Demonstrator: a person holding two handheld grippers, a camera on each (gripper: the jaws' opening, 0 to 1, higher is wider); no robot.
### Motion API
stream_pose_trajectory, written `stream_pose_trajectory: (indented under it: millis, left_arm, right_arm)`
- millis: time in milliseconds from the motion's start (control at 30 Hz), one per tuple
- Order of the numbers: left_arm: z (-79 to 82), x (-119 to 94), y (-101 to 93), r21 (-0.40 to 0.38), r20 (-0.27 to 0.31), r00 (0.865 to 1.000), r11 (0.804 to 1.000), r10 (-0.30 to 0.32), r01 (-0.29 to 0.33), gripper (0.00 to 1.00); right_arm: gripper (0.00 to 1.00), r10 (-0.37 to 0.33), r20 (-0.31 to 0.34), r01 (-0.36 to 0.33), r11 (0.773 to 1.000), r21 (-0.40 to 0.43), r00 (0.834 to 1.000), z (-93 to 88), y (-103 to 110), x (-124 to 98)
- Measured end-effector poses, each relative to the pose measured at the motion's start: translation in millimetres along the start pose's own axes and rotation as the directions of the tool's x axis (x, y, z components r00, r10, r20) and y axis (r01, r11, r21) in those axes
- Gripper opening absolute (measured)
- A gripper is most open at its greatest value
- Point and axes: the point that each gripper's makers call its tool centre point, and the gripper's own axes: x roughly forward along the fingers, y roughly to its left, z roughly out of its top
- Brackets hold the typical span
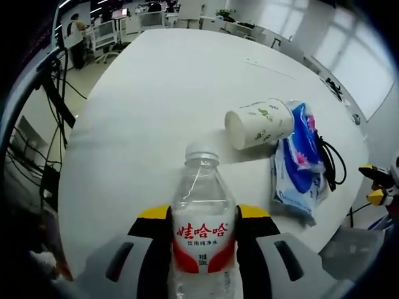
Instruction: Arrange the tabletop items into an orderly group along one side of the table until the central work area is clear of visible clutter.
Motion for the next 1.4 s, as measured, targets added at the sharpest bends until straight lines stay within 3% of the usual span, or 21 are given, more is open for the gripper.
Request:
stream_pose_trajectory:
  millis: [267, 500, 1400]
  left_arm:
    - [5.9, -3.7, 6.1, -0.012, 0.028, 1.0, 1.0, 0.008, -0.008, 0.39]
    - [17.6, -20.3, 5.3, -0.002, 0.077, 0.997, 1.0, 0.028, -0.028, 0.39]
    - [27.0, -47.1, 13.4, 0.043, 0.155, 0.986, 0.996, 0.068, -0.076, 0.39]
  right_arm:
    - [0.66, 0.008, 0.001, -0.008, 1.0, -0.006, 1.0, 0.8, 4.6, 2.5]
    - [0.66, 0.014, 0.001, -0.014, 1.0, -0.006, 1.0, -0.5, 6.4, 3.2]
    - [0.66, 0.029, 0.011, -0.029, 1.0, 0.0, 1.0, 6.8, 10.7, 13.9]
